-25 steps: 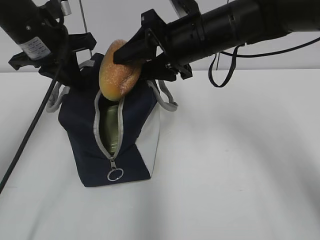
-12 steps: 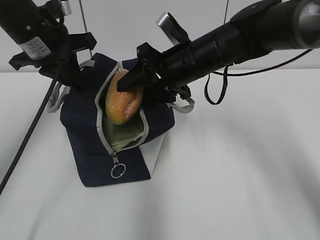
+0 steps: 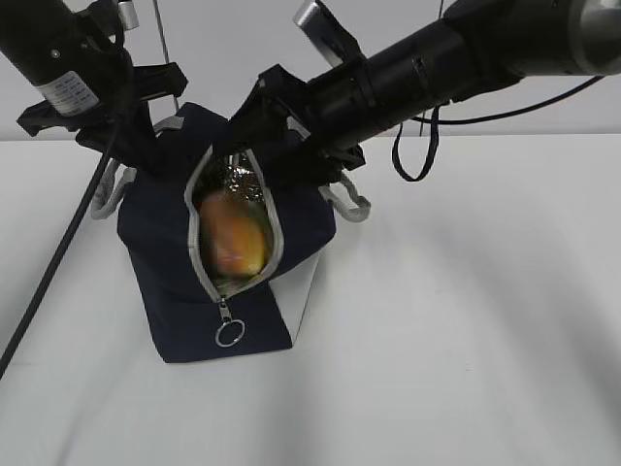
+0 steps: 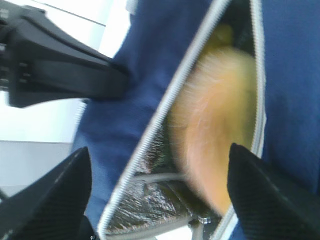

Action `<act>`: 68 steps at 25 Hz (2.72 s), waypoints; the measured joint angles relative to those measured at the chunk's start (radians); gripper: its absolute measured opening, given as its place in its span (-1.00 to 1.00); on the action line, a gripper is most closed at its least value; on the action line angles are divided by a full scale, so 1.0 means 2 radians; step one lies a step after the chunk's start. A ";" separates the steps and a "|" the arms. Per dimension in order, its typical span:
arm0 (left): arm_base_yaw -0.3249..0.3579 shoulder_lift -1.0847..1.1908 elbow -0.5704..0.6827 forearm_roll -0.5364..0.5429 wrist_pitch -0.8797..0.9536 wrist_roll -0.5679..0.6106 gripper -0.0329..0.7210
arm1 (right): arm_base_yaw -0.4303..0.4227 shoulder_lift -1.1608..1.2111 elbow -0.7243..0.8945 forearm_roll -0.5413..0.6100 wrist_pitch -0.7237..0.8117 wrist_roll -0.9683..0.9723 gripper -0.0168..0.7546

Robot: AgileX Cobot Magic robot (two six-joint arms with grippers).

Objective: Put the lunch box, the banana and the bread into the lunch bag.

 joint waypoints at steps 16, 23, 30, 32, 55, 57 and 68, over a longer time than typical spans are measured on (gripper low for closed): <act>0.000 0.000 0.000 0.000 0.000 0.000 -0.91 | 0.000 0.000 -0.105 -0.117 0.083 0.051 0.52; 0.000 0.000 0.000 0.000 0.000 0.000 -0.91 | 0.000 0.000 -0.159 -0.141 0.100 0.063 0.52; 0.000 0.000 0.000 0.000 0.000 0.000 -0.91 | 0.000 0.000 -0.164 -0.144 0.090 0.063 0.52; 0.000 0.000 0.000 0.000 0.000 0.000 -0.91 | 0.000 0.000 -0.164 -0.160 0.087 0.077 0.52; 0.000 0.000 0.000 0.000 0.000 0.000 -0.91 | 0.000 0.049 -0.164 -0.272 0.062 0.184 0.16; 0.000 0.000 0.000 0.000 0.000 0.000 -0.91 | 0.000 0.051 -0.164 -0.268 0.062 0.184 0.16; 0.000 0.000 0.000 0.000 -0.001 0.000 -0.91 | 0.000 0.051 -0.165 -0.265 0.077 0.184 -0.64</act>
